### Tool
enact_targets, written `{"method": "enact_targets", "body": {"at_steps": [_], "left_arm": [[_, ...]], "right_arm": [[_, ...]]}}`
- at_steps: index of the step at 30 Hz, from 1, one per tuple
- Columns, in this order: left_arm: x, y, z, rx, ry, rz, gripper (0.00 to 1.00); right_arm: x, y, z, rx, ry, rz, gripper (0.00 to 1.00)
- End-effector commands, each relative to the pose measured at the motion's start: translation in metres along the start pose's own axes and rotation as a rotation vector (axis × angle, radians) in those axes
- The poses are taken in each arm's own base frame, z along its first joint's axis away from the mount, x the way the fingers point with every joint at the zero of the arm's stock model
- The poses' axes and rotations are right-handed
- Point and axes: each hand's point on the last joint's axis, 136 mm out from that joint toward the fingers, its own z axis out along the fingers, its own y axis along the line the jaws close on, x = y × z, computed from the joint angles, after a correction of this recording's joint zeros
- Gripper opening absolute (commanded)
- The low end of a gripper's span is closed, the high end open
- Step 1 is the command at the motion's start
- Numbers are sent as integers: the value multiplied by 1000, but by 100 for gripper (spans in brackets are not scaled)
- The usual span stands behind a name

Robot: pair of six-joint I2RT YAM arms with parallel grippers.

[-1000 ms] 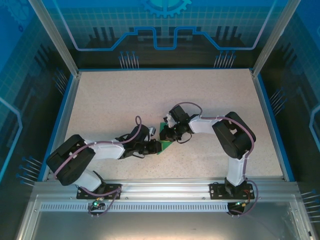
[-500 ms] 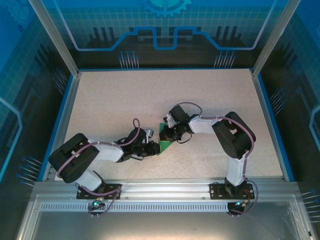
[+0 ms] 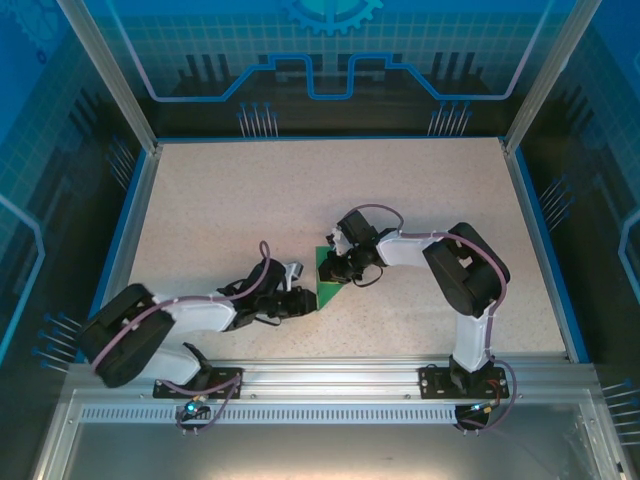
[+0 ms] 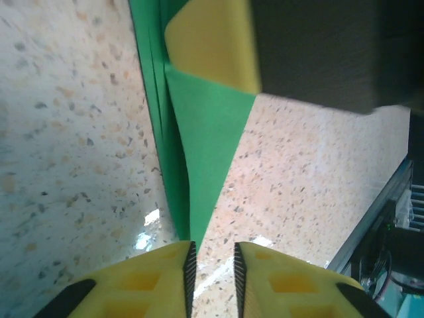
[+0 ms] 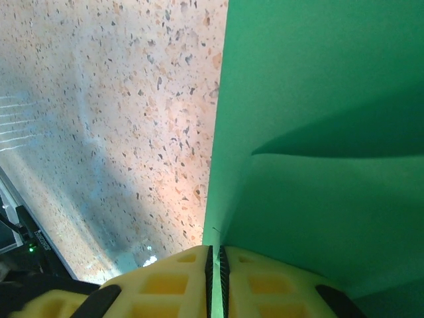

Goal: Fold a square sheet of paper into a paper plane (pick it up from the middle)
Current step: Fourth fold the wing at the center of the table.

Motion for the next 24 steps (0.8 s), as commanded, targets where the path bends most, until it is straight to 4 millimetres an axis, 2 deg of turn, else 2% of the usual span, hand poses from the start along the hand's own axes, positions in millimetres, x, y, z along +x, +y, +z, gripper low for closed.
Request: {"method": "enact_targets", "body": {"at_steps": [1,5,9,24], "left_arm": [[-9,12,-14,-112,-57,13,32],[-16,13,-15,-150,-50,16,34],[-18,4,-5,-112,-24,7,35],[-21,-7,24,-69,44,27,33]], "right_arm": [[-1,2,-2,2,8,-11,15],[-2,5,-4,-3,1,-14,15],[-3,9,-8,-9,-9,-21,15],[-5,16,-17,-15,-34,-27,19]]}}
